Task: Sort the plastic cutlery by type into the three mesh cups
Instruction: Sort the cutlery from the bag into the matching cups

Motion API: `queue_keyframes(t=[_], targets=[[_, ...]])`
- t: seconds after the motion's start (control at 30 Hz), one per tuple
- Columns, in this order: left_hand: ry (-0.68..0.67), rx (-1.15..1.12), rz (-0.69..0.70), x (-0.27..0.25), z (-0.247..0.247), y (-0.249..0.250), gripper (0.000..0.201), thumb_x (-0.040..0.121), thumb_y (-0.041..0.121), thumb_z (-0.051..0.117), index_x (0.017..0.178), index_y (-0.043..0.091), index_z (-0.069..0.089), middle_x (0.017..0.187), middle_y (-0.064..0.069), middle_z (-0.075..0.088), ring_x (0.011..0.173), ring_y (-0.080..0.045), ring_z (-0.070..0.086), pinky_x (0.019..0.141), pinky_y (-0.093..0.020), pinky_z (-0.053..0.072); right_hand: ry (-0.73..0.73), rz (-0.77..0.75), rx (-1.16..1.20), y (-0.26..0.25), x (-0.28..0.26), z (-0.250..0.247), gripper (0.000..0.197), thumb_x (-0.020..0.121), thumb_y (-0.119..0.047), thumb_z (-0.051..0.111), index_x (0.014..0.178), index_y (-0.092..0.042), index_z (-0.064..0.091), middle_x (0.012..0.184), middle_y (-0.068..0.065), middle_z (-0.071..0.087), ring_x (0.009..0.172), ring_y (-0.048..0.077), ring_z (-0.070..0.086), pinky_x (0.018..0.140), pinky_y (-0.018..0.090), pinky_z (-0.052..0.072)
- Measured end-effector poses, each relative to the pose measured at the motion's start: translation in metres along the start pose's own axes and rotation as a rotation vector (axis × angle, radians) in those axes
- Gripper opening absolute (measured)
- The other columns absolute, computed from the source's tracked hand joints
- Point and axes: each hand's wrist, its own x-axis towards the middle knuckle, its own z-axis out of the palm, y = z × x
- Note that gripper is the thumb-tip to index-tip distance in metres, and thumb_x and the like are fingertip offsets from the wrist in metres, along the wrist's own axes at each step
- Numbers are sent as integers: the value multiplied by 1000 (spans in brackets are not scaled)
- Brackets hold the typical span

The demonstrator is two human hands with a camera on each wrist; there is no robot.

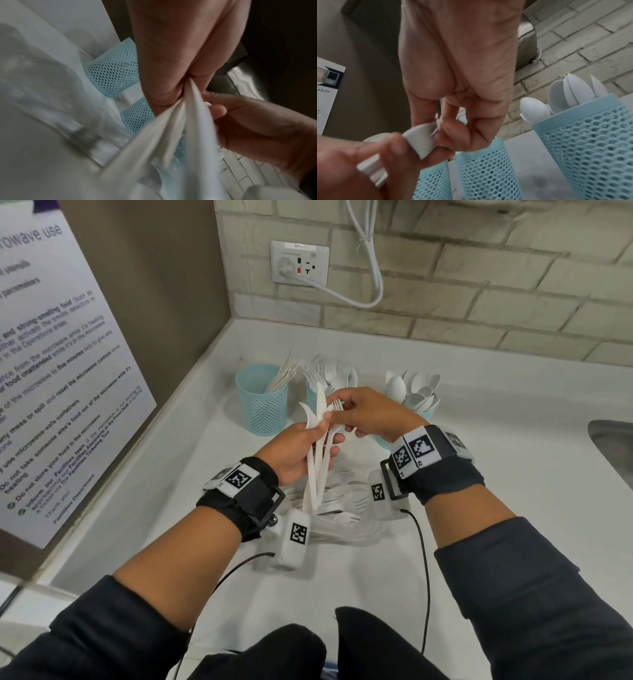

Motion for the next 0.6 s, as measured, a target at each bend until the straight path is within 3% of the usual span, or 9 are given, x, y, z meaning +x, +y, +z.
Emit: queue_keyframes(t=[0.07,0.2,0.27,0.37,0.5,0.6], targets=[[2,1,6,2,-1,-1,25,101,25,38,115,10,50,78,1,56,55,-7,53,53,-23,46,0,-6,-12,-1,1,0,15,92,-24,57,103,-15,62,73,-3,54,65,9,47,57,20,38],[21,9,8,3,0,-2,24,100,25,38,115,9,49,76,0,57,54,-7,50,50,-20,43,78,-36,-30,1,5,-1,18,86,-19,65,91,-1,66,73,1,57,67,10,50,65,21,40],[19,-6,4,2,0,-1,22,101,24,37,111,9,50,76,0,58,53,-7,50,49,-20,43,196,-41,48,2,9,-2,17,85,-18,67,88,-2,66,73,1,57,66,8,50,67,20,41],[-1,-14,-9,1,-1,0,18,101,23,38,102,12,51,72,1,56,51,-7,47,48,-19,41,366,-48,187,2,12,-6,15,87,-20,65,78,-9,60,70,1,55,61,8,47,60,16,40],[-18,-16,-12,2,-2,1,18,100,23,39,107,12,51,66,3,55,49,-6,43,46,-17,38,204,-11,218,-1,11,-6,15,91,-19,58,77,-20,56,74,-2,58,67,8,51,59,17,41],[-35,-4,-8,2,-4,-1,18,100,24,40,106,13,53,64,4,54,49,-5,42,47,-17,37,111,-1,223,-1,11,-6,6,90,-21,61,92,-17,65,88,4,65,75,10,54,63,20,41]])
